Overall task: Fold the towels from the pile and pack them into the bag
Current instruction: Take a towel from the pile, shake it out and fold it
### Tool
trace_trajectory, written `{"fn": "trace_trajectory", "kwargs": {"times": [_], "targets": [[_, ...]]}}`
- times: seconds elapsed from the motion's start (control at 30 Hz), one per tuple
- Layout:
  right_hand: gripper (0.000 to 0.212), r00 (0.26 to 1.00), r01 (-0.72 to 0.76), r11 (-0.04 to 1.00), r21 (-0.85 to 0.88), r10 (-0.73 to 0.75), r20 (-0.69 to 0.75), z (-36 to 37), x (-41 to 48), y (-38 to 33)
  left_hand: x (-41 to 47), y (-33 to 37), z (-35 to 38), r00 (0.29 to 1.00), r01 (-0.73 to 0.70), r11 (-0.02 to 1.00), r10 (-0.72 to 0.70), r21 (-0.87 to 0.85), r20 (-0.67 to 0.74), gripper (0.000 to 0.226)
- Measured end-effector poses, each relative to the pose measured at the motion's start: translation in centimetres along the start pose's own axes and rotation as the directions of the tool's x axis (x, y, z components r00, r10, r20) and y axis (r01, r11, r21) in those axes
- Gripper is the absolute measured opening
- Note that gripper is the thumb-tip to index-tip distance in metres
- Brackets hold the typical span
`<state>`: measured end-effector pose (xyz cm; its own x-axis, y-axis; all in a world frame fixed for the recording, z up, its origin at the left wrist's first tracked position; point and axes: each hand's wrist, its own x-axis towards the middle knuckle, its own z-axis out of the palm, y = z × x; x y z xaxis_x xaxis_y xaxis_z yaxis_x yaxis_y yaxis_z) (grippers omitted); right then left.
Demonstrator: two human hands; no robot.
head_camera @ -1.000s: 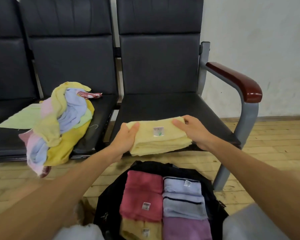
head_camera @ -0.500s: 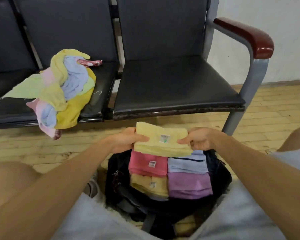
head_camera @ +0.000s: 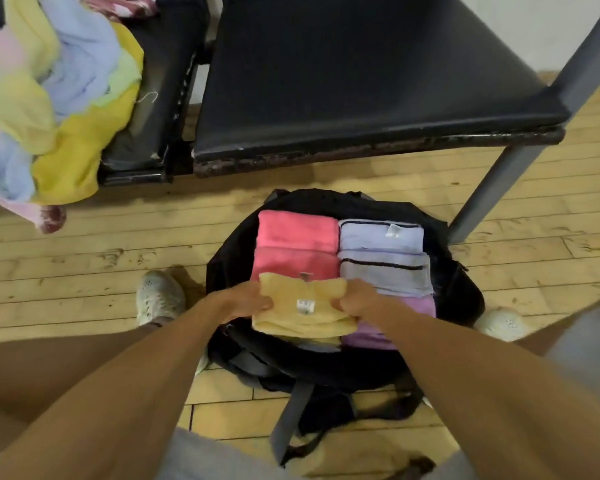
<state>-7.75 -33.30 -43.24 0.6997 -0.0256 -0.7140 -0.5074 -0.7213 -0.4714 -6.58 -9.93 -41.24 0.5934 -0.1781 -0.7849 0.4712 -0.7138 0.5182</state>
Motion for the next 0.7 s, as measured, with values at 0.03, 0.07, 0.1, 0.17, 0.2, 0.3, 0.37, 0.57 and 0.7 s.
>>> {"fn": "trace_trajectory", "kwargs": {"times": [0.03, 0.07, 0.1, 0.17, 0.2, 0.3, 0.37, 0.57, 0.7], "targets": [[0.053, 1.000, 0.010, 1.000, -0.004, -0.010, -0.004, 0.9, 0.2, 0.2, 0.4, -0.7, -0.1, 1.000, -0.005, 0.995, 0.007, 0.097, -0.026, 0.055], [0.056, 1.000, 0.014, 1.000, 0.002, -0.014, -0.003, 1.7, 0.3, 0.3, 0.9, -1.4, -0.1, 0.999, -0.010, 0.984, 0.019, 0.176, -0.050, 0.059], [0.058, 1.000, 0.003, 1.000, 0.020, -0.003, 0.008, 2.7, 0.8, 0.6, 1.2, -2.1, 0.0, 0.997, -0.012, 0.973, 0.028, 0.230, -0.065, 0.061], [0.059, 1.000, -0.014, 0.999, 0.053, 0.015, -0.003, 4.0, 1.2, 1.0, 1.4, -3.0, 0.7, 0.994, -0.024, 0.956, 0.053, 0.291, -0.091, 0.061], [0.059, 1.000, -0.024, 0.999, 0.045, 0.024, -0.008, 4.5, 1.6, 1.1, 1.8, -3.4, 1.0, 0.993, -0.027, 0.952, 0.061, 0.304, -0.103, 0.058], [0.063, 0.999, -0.031, 0.999, -0.010, 0.030, -0.041, 5.1, 2.4, 1.4, 2.4, -4.0, 1.5, 0.992, -0.023, 0.940, 0.063, 0.339, -0.109, 0.054], [0.065, 0.998, -0.027, 0.999, -0.045, 0.025, -0.062, 4.8, 2.4, 1.3, 2.7, -3.9, 1.3, 0.994, 0.001, 0.926, 0.041, 0.377, -0.105, 0.050], [0.049, 0.999, 0.019, 0.991, -0.132, -0.023, -0.031, 2.7, 1.6, 1.1, 1.5, -1.3, 0.0, 0.996, 0.068, 0.828, -0.025, 0.556, -0.084, 0.049], [0.015, 0.991, 0.130, 0.946, -0.297, -0.119, 0.054, -1.3, 0.2, -0.9, -1.2, 2.4, -2.1, 1.000, 0.021, 0.805, -0.022, 0.593, -0.005, 0.031]]}}
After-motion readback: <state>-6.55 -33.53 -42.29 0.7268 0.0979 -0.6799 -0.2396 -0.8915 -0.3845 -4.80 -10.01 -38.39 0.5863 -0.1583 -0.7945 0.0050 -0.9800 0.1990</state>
